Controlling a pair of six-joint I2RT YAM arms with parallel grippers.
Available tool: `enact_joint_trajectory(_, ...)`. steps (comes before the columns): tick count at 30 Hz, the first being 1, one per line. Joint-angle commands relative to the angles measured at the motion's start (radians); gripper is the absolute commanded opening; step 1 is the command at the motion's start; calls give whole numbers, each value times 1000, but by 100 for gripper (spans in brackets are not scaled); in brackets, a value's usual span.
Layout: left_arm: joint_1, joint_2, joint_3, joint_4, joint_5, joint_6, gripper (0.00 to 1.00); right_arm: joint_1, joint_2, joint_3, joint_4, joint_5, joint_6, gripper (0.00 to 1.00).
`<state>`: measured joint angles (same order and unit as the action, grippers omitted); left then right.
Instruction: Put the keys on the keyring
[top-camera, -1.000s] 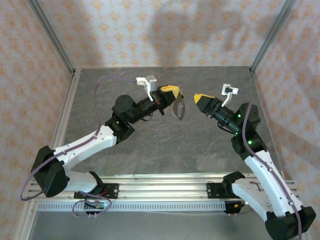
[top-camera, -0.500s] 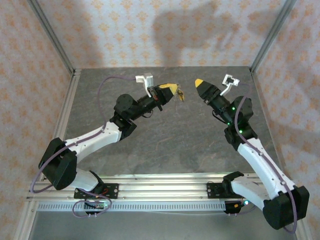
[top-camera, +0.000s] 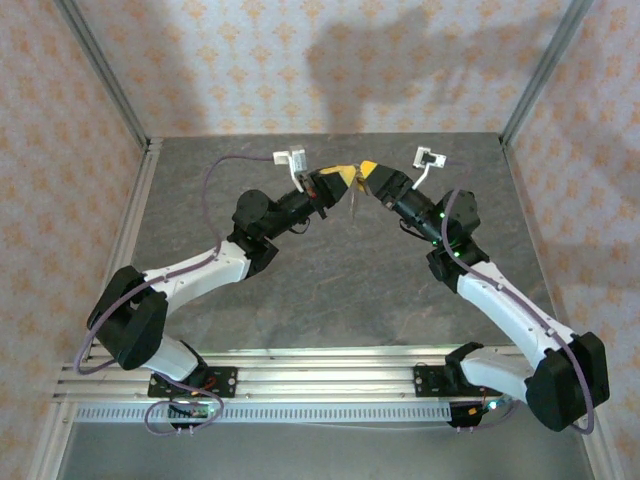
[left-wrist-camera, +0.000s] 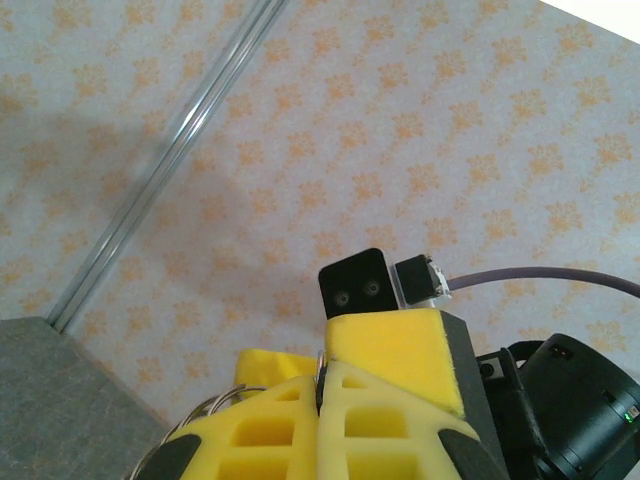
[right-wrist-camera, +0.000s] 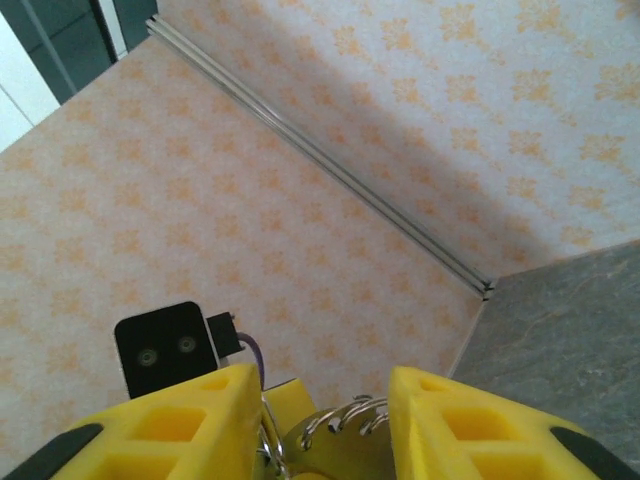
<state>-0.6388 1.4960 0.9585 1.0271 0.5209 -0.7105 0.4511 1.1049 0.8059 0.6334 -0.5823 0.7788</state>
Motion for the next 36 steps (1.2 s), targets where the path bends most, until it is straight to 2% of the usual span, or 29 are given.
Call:
enact_joint_trajectory(1, 9, -6, 32, 85, 14, -10, 0, 27, -5, 5, 83, -34, 2, 34)
enact_joint_trajectory(5, 7, -5, 44, 77, 16, -7, 0, 37, -26, -33, 85, -33, 4, 26)
enact_joint_trajectory(10, 8, 1, 55, 71, 21, -9, 0, 37, -51, -57, 66, -42, 6, 24)
enact_joint_trajectory(12, 8, -1, 56, 69, 20, -7, 0, 37, -56, -68, 63, -48, 10, 16)
enact_joint_trajectory(15, 8, 0, 57, 64, 21, -6, 0, 37, -67, -83, 56, -50, 10, 11)
enact_joint_trajectory(30, 8, 6, 79, 46, 27, -7, 0, 64, -43, -54, 30, -100, 9, 8)
enact_joint_trajectory(36, 8, 9, 83, 44, 25, -8, 0, 90, -22, -40, 11, -105, -7, 14)
